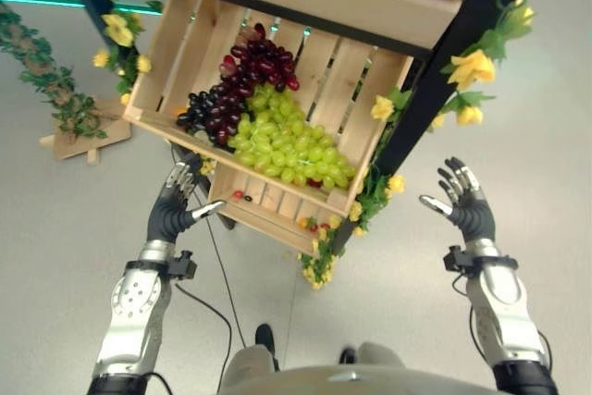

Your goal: Pick up the fruits from the basket on one side to the basket on the other side

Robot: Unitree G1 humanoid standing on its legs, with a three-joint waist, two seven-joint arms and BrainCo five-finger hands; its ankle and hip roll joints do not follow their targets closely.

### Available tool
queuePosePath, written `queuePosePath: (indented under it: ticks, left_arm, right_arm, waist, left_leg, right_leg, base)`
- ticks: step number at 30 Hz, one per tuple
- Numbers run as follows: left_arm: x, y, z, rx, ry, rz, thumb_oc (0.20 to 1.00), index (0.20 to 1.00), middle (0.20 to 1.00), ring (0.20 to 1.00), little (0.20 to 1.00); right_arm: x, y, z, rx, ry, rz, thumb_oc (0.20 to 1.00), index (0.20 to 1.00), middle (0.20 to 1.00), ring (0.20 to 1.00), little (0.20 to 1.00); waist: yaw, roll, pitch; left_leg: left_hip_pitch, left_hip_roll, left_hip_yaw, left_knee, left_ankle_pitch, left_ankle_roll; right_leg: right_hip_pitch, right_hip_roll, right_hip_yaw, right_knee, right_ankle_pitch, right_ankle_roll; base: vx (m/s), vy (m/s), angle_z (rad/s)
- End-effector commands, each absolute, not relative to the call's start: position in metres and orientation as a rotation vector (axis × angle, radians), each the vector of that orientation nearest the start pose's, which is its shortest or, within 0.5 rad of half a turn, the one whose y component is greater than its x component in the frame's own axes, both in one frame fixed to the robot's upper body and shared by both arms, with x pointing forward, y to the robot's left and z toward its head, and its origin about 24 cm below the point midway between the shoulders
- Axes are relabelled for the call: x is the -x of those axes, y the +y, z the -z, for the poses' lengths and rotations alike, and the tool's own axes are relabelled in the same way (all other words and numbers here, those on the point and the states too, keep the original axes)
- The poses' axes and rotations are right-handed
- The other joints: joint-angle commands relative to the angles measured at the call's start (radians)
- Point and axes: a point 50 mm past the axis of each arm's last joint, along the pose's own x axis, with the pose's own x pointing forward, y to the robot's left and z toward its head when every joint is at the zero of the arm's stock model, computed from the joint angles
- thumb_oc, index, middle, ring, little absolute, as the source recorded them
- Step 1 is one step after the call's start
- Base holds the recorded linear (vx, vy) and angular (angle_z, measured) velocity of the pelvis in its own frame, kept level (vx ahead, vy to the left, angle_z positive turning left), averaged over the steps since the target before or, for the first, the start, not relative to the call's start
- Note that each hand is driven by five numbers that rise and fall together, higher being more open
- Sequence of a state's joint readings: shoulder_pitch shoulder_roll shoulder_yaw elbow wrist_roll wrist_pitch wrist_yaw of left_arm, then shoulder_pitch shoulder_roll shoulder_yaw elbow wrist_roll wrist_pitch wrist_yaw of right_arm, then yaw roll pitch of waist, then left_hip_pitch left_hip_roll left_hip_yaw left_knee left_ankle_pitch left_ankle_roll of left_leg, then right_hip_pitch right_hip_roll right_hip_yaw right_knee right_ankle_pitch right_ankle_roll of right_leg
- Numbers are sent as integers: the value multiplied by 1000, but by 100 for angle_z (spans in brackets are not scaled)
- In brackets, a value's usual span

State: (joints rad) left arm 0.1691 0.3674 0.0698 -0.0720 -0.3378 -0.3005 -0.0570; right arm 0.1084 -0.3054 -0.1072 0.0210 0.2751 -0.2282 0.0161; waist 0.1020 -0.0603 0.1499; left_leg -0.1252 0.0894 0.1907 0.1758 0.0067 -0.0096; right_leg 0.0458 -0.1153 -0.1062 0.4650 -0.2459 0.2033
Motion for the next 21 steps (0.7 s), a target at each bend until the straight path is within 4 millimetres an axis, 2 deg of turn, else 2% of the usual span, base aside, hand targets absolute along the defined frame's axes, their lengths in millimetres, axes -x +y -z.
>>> queuePosePath:
  ticks: [1,2,3,4,5,6,7,8,9,10,11,12,13,14,15,17,18,19,21]
  left_arm:
    - [-213,239,-92,-97,-353,-41,1000,1000,1000,1000,1000]
    - [-213,239,-92,-97,-355,-41,1000,1000,1000,1000,1000]
    - [-215,240,-95,-95,-368,-54,1000,1000,1000,1000,1000]
    - [-214,240,-94,-85,-368,-73,1000,1000,1000,1000,1000]
    - [-213,236,-87,-42,-354,-79,1000,1000,1000,1000,1000]
    - [-214,236,-87,-41,-355,-79,1000,1000,1000,1000,1000]
    - [-211,236,-81,-32,-331,-86,1000,1000,1000,1000,1000]
    - [-209,236,-76,-15,-315,-100,1000,1000,1000,1000,1000]
    - [-208,235,-74,-9,-306,-106,1000,1000,1000,1000,1000]
    - [-209,235,-74,-8,-307,-106,1000,1000,1000,1000,1000]
    - [-206,239,-75,-38,-309,-108,1000,1000,1000,1000,1000]
    - [-204,241,-75,-45,-306,-115,1000,1000,1000,1000,1000]
    - [-204,241,-75,-45,-306,-115,1000,1000,1000,1000,1000]
    - [-202,242,-72,-30,-300,-122,1000,1000,1000,1000,1000]
    - [-201,242,-73,-22,-303,-121,1000,1000,1000,1000,1000]
    - [-201,241,-73,-13,-304,-119,1000,1000,1000,1000,1000]
    - [-201,241,-72,-13,-301,-122,1000,1000,1000,1000,1000]
    - [-201,239,-70,-14,-294,-119,1000,1000,1000,1000,1000]
    - [-206,237,-73,-22,-303,-113,1000,1000,1000,1000,1000]
  right_arm:
    - [-239,-235,-71,48,-245,126,1000,1000,1000,1000,1000]
    - [-239,-236,-71,48,-247,126,1000,1000,1000,1000,1000]
    - [-242,-235,-77,49,-267,117,1000,1000,1000,1000,1000]
    - [-245,-233,-81,54,-282,106,1000,1000,1000,1000,1000]
    - [-245,-239,-81,62,-276,108,1000,1000,1000,1000,1000]
    - [-245,-240,-81,63,-276,108,1000,1000,1000,1000,1000]
    - [-239,-247,-78,103,-253,130,1000,1000,1000,1000,1000]
    - [-234,-252,-75,111,-240,141,1000,1000,1000,1000,1000]
    - [-231,-255,-75,111,-238,160,1000,1000,1000,1000,1000]
    - [-231,-255,-75,112,-239,160,1000,1000,1000,1000,1000]
    - [-228,-259,-73,108,-227,161,1000,1000,1000,1000,1000]
    - [-228,-258,-72,113,-216,152,1000,1000,1000,1000,1000]
    - [-228,-258,-72,113,-216,152,1000,1000,1000,1000,1000]
    - [-226,-260,-68,122,-194,143,1000,1000,1000,1000,1000]
    - [-225,-261,-67,125,-188,141,1000,1000,1000,1000,1000]
    - [-224,-261,-66,115,-182,143,1000,1000,1000,1000,1000]
    - [-225,-261,-64,102,-178,155,1000,1000,1000,1000,1000]
    - [-225,-260,-62,97,-174,160,1000,1000,1000,1000,1000]
    - [-224,-263,-62,110,-174,179,1000,1000,1000,1000,1000]
  waist:
    - [20,-31,-73]
    - [21,-29,-73]
    - [29,-24,-64]
    - [39,-21,-50]
    - [54,15,-33]
    - [54,19,-34]
    - [37,41,-20]
    - [22,45,-5]
    - [7,46,15]
    - [7,49,15]
    - [-7,35,35]
    - [-15,28,34]
    - [-18,30,32]
    - [-16,10,26]
    - [-20,8,18]
    - [-32,16,3]
    - [-37,20,-8]
    - [-62,37,-38]
    - [-76,29,-49]
  left_leg:
    - [-157,-46,-73,-8,60,-3]
    - [-159,-43,-73,-9,63,-5]
    - [-173,-21,-80,-11,87,-24]
    - [-189,-3,-78,-15,111,-44]
    - [-215,20,-100,-72,182,-88]
    - [-216,24,-103,-77,189,-88]
    - [-201,36,-133,-160,229,-125]
    - [-178,34,-127,-204,231,-133]
    - [-176,30,-100,-192,228,-139]
    - [-178,32,-102,-191,229,-139]
    - [-150,2,-113,-62,163,-115]
    - [-135,-19,-129,0,104,-96]
    - [-142,-18,-132,7,103,-95]
    - [-110,-90,-192,166,-11,-80]
    - [-92,-114,-223,248,-47,-77]
    - [-58,-116,-237,223,-60,-72]
    - [-17,-123,-257,199,-83,-69]
    - [78,-108,-262,43,-131,-48]
    - [82,-111,-268,-1,-111,-53]
  right_leg:
    - [112,56,-14,-234,17,-105]
    - [111,59,-14,-237,20,-108]
    - [126,63,-43,-292,-12,-115]
    - [149,62,-62,-367,-16,-117]
    - [181,81,-64,-498,2,-122]
    - [181,86,-64,-503,9,-123]
    - [192,117,-55,-552,22,-141]
    - [197,119,-68,-552,24,-145]
    - [196,114,-87,-552,34,-147]
    - [195,117,-87,-552,37,-147]
    - [171,98,-104,-552,73,-151]
    - [157,87,-110,-548,84,-152]
    - [154,89,-112,-547,86,-152]
    - [127,63,-111,-530,92,-156]
    - [113,55,-110,-519,96,-160]
    - [98,59,-111,-510,96,-160]
    - [89,60,-103,-502,97,-155]
    - [67,67,-98,-490,101,-139]
    - [53,57,-105,-483,115,-135]
  base:
    - [-316,-265,-14]
    - [-297,-215,-45]
    - [-338,-246,-55]
    - [-667,-462,-49]
    - [-529,-364,-16]
    - [-567,-416,-10]
    - [-332,-277,6]
    - [-441,-347,11]
    - [-230,-152,22]
    - [-378,-200,57]
    - [-341,-157,63]
    - [-338,-154,70]
    - [-267,-77,27]
    - [-245,-53,3]
    - [-261,-34,-27]
    - [-57,34,-24]
    - [-13,114,28]
    - [-14,115,34]
    - [-67,88,17]
